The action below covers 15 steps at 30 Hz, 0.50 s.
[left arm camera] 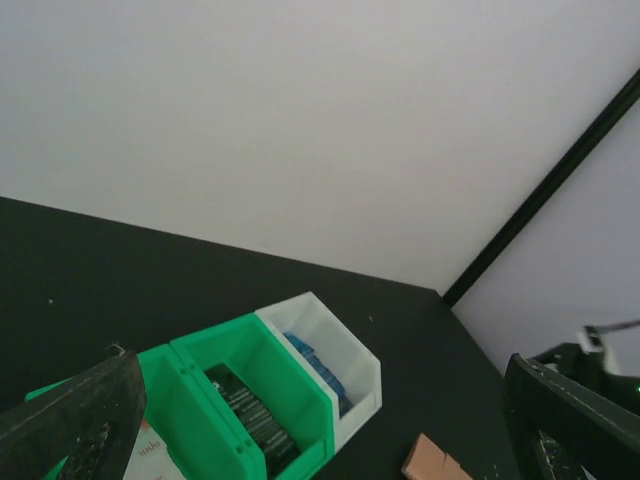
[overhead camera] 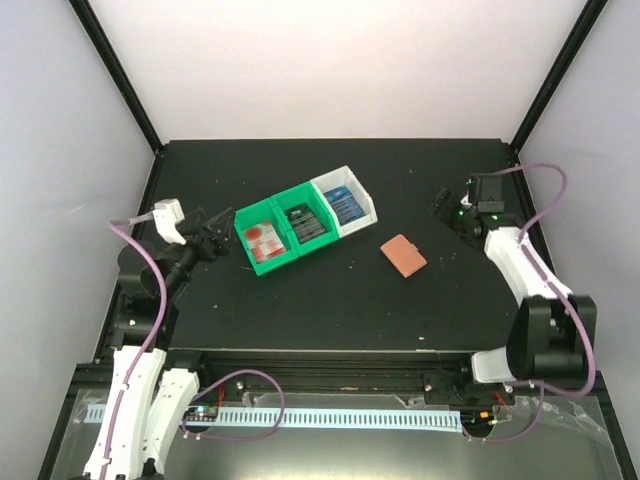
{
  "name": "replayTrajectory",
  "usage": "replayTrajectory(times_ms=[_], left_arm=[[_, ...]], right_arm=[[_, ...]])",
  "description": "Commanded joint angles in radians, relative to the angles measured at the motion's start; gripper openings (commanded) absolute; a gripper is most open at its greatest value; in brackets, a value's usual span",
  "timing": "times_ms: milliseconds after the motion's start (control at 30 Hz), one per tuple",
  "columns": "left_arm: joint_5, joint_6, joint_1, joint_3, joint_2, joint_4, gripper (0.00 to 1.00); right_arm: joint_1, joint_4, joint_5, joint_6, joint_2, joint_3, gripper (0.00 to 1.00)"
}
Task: Put the credit cards into the card holder
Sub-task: Turn over the card holder at the center of the board.
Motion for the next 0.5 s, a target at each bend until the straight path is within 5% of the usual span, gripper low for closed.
replayTrajectory(times_ms=[0,233,467], left_arm=[[0.094,0.039,0.009,0.01,0.02,0.024,0.99],[0.291,0.069,0.006,0.024,0.132,0.041,0.99],[0.308,0.066,-0.015,0.018,0.177,0.06,0.99]], right_arm=[[-0.001,-0.023,-0.106,-0.047,0.159,0.074,0.82],[0.093,-0.065,-0.162,-0.126,0.366,0.127,0.68],[0.132,-0.088,-0.143,-0.154,0.411,0.049,0.53]])
